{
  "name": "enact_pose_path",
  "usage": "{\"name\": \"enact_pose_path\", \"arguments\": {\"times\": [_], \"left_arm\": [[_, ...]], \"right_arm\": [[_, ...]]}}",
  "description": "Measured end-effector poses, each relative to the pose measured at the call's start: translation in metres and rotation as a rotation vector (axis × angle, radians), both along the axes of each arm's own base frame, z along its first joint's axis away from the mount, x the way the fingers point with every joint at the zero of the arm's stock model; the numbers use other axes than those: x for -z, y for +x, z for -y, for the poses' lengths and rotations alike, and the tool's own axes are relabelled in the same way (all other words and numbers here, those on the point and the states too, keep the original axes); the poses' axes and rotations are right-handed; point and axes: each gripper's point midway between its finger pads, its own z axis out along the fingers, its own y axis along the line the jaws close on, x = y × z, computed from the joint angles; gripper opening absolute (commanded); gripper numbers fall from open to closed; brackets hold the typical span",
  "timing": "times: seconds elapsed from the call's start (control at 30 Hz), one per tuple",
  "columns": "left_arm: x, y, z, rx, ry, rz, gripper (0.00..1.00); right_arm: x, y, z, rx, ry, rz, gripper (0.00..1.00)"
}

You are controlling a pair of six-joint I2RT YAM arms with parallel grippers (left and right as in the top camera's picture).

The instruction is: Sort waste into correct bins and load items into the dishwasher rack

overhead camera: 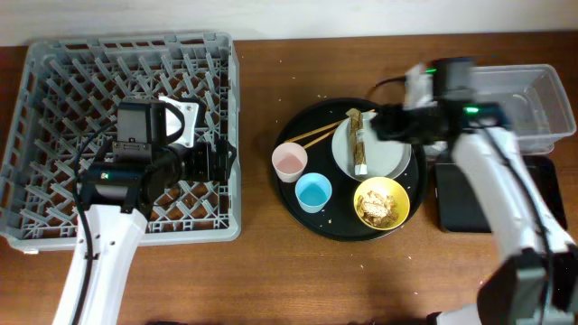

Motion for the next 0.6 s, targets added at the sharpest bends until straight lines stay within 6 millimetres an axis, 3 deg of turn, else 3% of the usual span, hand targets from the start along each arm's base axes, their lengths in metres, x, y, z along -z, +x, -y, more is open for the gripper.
{"name": "enact_pose_path", "arguments": {"times": [0.03, 0.07, 0.1, 0.13, 0.17, 0.23, 0.27, 0.3, 0.33, 0.37, 0.4, 0.43, 0.47, 0.5, 0.53, 0.57, 0.6], "left_arm": [[0.0, 0.0, 0.0, 0.0, 0.0, 0.0, 0.99], [0.0, -0.001, 0.0, 0.001, 0.0, -0.002, 0.99], [0.0, -0.001, 0.0, 0.0, 0.0, -0.003, 0.99], [0.0, -0.001, 0.0, 0.0, 0.0, -0.003, 0.99], [0.0, 0.0, 0.0, 0.0, 0.0, -0.002, 0.99], [0.0, 0.0, 0.0, 0.0, 0.0, 0.0, 0.99], [0.0, 0.0, 0.0, 0.0, 0.0, 0.0, 0.99], [0.0, 0.0, 0.0, 0.0, 0.0, 0.0, 0.99], [0.0, 0.0, 0.0, 0.0, 0.0, 0.0, 0.99], [0.0, 0.0, 0.0, 0.0, 0.0, 0.0, 0.99], [0.0, 0.0, 0.0, 0.0, 0.0, 0.0, 0.99], [0.0, 0.0, 0.0, 0.0, 0.0, 0.0, 0.99], [0.0, 0.0, 0.0, 0.0, 0.0, 0.0, 0.99], [0.0, 0.0, 0.0, 0.0, 0.0, -0.002, 0.99], [0.001, -0.001, 0.0, 0.0, 0.0, -0.004, 0.99], [0.0, 0.0, 0.0, 0.0, 0.0, 0.0, 0.99], [0.0, 0.0, 0.0, 0.0, 0.0, -0.001, 0.99]], "right_arm": [[0.018, 0.001, -0.008, -0.015, -0.054, -0.03, 0.66], [0.063, 0.006, -0.019, -0.032, -0.131, -0.103, 0.56], [0.09, 0.011, -0.025, -0.04, -0.158, -0.133, 0.42], [0.117, 0.016, -0.028, -0.034, -0.163, -0.166, 0.09], [0.135, 0.014, -0.029, -0.031, -0.154, -0.204, 0.04], [0.139, 0.01, -0.03, -0.028, -0.132, -0.231, 0.04], [0.133, 0.008, -0.028, -0.02, -0.125, -0.233, 0.04], [0.114, 0.01, -0.02, 0.008, -0.108, -0.221, 0.04], [0.072, 0.026, -0.005, 0.072, -0.069, -0.135, 0.04], [0.019, 0.043, 0.025, 0.199, 0.006, -0.028, 0.04], [-0.031, 0.053, 0.071, 0.359, 0.064, 0.083, 0.04], [-0.053, 0.056, 0.096, 0.455, 0.103, 0.133, 0.04], [-0.064, 0.058, 0.13, 0.575, 0.136, 0.166, 0.06], [-0.058, 0.066, 0.17, 0.714, 0.154, 0.18, 0.59], [-0.041, 0.077, 0.204, 0.793, 0.148, 0.193, 0.8], [-0.013, 0.08, 0.218, 0.774, 0.132, 0.152, 0.82], [-0.003, 0.079, 0.213, 0.698, 0.129, 0.132, 0.79]]}}
